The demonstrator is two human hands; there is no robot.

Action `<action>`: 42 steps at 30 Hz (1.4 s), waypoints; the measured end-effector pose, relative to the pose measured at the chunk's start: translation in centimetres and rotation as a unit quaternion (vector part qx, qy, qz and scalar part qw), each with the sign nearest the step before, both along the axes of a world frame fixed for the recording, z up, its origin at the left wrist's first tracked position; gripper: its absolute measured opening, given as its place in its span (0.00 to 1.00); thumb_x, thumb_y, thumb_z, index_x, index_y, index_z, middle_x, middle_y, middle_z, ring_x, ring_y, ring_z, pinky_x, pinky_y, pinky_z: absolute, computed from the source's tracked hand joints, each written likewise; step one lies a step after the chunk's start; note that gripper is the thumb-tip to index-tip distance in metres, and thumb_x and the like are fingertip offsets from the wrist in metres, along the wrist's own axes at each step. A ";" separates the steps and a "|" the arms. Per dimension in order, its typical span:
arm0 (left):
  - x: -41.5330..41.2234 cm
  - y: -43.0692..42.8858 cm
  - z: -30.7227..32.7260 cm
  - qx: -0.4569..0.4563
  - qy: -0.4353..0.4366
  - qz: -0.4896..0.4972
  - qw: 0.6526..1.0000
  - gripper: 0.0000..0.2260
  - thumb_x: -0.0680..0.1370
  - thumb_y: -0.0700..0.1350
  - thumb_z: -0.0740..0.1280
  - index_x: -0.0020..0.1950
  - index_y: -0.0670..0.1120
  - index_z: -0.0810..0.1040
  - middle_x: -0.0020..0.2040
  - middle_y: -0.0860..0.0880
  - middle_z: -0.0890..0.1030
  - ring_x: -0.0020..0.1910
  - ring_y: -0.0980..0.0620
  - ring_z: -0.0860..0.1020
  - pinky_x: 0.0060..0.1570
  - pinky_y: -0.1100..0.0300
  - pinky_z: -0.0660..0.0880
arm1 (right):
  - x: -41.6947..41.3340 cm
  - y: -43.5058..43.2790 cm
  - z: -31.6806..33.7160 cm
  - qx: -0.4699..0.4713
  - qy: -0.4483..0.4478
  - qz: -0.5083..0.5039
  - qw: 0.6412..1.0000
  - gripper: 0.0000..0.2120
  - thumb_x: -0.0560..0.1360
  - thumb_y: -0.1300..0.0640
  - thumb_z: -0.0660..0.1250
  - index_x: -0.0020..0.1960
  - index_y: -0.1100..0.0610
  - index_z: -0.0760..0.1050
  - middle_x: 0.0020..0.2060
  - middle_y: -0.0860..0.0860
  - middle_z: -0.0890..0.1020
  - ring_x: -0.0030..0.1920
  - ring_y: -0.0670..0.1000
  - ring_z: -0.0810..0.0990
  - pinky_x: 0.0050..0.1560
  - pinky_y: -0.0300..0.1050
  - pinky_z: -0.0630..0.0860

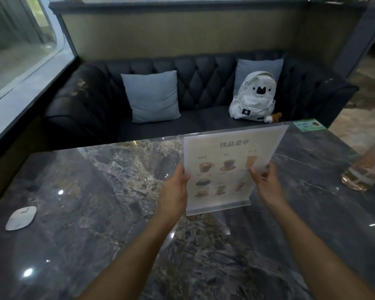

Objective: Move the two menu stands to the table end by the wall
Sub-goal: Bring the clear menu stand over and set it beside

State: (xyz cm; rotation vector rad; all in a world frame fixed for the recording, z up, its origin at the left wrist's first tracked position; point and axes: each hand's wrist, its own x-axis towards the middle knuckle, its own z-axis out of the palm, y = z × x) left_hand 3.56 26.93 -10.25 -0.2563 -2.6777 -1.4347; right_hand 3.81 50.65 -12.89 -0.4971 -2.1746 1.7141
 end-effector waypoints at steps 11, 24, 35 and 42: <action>1.7 -6.2 0.6 0.045 0.010 0.080 0.996 0.05 0.80 0.44 0.55 0.51 0.47 0.70 0.46 0.43 0.81 0.42 0.45 0.79 0.43 0.42 0.78 | -1.3 -6.6 1.4 0.002 0.006 0.068 0.998 0.11 0.76 0.49 0.59 0.54 0.54 0.66 0.44 0.46 0.76 0.42 0.42 0.76 0.28 0.29 0.72; 4.9 -22.1 2.6 0.080 0.030 0.254 0.963 0.07 0.80 0.42 0.55 0.49 0.51 0.71 0.45 0.45 0.80 0.44 0.44 0.79 0.43 0.44 0.77 | -6.0 -25.6 3.5 -0.029 0.028 0.218 0.975 0.07 0.76 0.49 0.60 0.50 0.52 0.68 0.44 0.50 0.78 0.42 0.48 0.78 0.34 0.39 0.74; 8.4 -35.8 1.9 0.036 0.024 0.404 0.914 0.08 0.80 0.44 0.56 0.42 0.54 0.66 0.41 0.48 0.79 0.39 0.49 0.78 0.37 0.50 0.76 | -7.1 -43.2 4.1 -0.009 -0.001 0.333 0.943 0.11 0.75 0.44 0.59 0.50 0.51 0.71 0.45 0.51 0.79 0.45 0.54 0.78 0.39 0.48 0.76; 10.1 -40.9 1.0 0.057 0.023 0.435 0.898 0.03 0.80 0.42 0.56 0.46 0.48 0.68 0.42 0.48 0.79 0.42 0.52 0.79 0.45 0.49 0.78 | -7.7 -51.0 4.2 -0.057 -0.018 0.387 0.920 0.13 0.75 0.45 0.61 0.52 0.53 0.72 0.48 0.53 0.79 0.45 0.50 0.78 0.38 0.45 0.76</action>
